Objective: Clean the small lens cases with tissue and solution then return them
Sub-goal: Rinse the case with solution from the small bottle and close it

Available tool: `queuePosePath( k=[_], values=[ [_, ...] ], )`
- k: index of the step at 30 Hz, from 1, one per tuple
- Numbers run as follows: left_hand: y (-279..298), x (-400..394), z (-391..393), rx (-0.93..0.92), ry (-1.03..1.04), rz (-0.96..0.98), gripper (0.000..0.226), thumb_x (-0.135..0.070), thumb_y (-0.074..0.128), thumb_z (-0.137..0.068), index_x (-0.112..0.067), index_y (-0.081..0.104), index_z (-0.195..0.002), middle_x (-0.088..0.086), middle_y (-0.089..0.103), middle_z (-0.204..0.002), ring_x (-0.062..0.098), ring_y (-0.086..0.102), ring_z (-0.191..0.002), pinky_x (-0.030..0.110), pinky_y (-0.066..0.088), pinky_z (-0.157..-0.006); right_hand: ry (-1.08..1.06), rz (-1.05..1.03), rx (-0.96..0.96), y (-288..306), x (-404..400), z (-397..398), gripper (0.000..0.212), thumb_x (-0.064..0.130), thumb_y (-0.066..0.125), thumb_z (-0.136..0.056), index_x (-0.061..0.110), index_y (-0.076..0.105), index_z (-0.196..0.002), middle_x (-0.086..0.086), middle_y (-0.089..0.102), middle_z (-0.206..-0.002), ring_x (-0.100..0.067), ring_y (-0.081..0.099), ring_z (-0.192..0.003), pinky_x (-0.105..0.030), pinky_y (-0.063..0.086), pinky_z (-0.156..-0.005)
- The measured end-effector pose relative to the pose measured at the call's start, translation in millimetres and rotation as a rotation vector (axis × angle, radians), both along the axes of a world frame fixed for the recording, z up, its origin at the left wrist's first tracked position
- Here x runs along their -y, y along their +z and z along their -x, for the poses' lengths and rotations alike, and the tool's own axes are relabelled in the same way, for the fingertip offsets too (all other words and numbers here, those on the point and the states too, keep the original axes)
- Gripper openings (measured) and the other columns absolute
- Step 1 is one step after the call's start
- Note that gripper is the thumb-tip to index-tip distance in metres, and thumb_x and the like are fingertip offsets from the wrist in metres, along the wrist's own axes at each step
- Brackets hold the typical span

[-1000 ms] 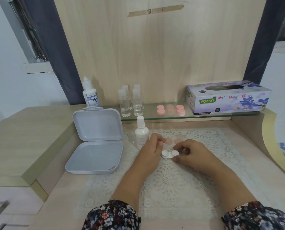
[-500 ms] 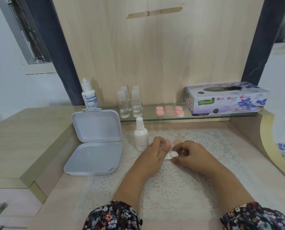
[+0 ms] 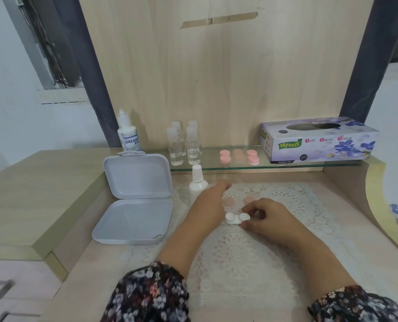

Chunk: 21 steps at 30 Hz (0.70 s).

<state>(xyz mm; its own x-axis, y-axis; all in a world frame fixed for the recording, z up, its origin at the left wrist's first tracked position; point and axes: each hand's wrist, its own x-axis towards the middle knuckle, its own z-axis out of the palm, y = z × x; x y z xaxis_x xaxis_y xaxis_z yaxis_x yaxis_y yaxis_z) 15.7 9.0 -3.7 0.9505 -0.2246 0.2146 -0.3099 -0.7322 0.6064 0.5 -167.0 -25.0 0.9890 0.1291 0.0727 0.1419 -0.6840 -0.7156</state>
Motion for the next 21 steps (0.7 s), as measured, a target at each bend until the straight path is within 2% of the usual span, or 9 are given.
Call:
queuePosePath(
  k=[3, 6, 9, 13, 17, 21],
  values=[
    [10, 4, -7, -0.03, -0.07, -0.17, 0.059, 0.008, 0.036, -0.088, -0.024, 0.042, -0.136, 0.007, 0.053, -0.134, 0.023, 0.055, -0.11, 0.033, 0.048, -0.089, 0.002, -0.008, -0.001, 0, 0, 1, 0.025, 0.03, 0.076, -0.076, 0.029, 0.069, -0.1, 0.012, 0.059, -0.098, -0.001, 0.054, -0.083, -0.017, 0.04, -0.069],
    [12, 9, -12, -0.03, -0.116, -0.332, 0.052, 0.004, 0.038, -0.09, -0.02, 0.041, -0.136, 0.012, 0.053, -0.13, 0.025, 0.056, -0.101, 0.032, 0.046, -0.081, 0.006, 0.001, -0.005, 0, 0, 1, 0.025, 0.03, 0.077, -0.076, 0.029, 0.069, -0.1, 0.012, 0.058, -0.098, -0.003, 0.054, -0.084, -0.018, 0.04, -0.07],
    [12, 10, -17, -0.015, -0.139, -0.403, 0.047, 0.0, 0.041, -0.092, -0.018, 0.042, -0.135, 0.013, 0.053, -0.126, 0.025, 0.055, -0.096, 0.032, 0.046, -0.078, 0.004, -0.005, -0.006, 1, 0, 1, 0.024, 0.029, 0.077, -0.076, 0.029, 0.069, -0.099, 0.011, 0.058, -0.097, -0.003, 0.054, -0.083, -0.018, 0.039, -0.07],
    [7, 11, -21, -0.005, -0.14, -0.439, 0.044, -0.002, 0.045, -0.092, -0.016, 0.046, -0.133, 0.011, 0.055, -0.125, 0.026, 0.057, -0.102, 0.035, 0.049, -0.086, 0.004, -0.007, 0.003, 0, 0, 1, 0.024, 0.029, 0.076, -0.076, 0.029, 0.07, -0.099, 0.011, 0.059, -0.098, -0.002, 0.054, -0.083, -0.017, 0.039, -0.069],
    [0, 12, -20, 0.049, -0.123, -0.436, 0.037, -0.006, 0.048, -0.092, -0.014, 0.05, -0.129, 0.01, 0.058, -0.118, 0.025, 0.057, -0.099, 0.03, 0.044, -0.078, 0.005, -0.007, 0.005, 1, -1, 1, 0.022, 0.029, 0.076, -0.077, 0.029, 0.07, -0.098, 0.011, 0.059, -0.098, -0.002, 0.054, -0.084, -0.017, 0.039, -0.07],
    [-4, 8, -16, 0.067, -0.081, -0.276, 0.034, -0.003, 0.046, -0.092, -0.014, 0.052, -0.124, 0.008, 0.059, -0.113, 0.022, 0.057, -0.096, 0.032, 0.048, -0.081, 0.009, -0.008, 0.007, 2, -1, 3, 0.017, 0.029, 0.076, -0.077, 0.029, 0.07, -0.094, 0.011, 0.059, -0.098, -0.003, 0.054, -0.084, -0.018, 0.04, -0.071]
  ],
)
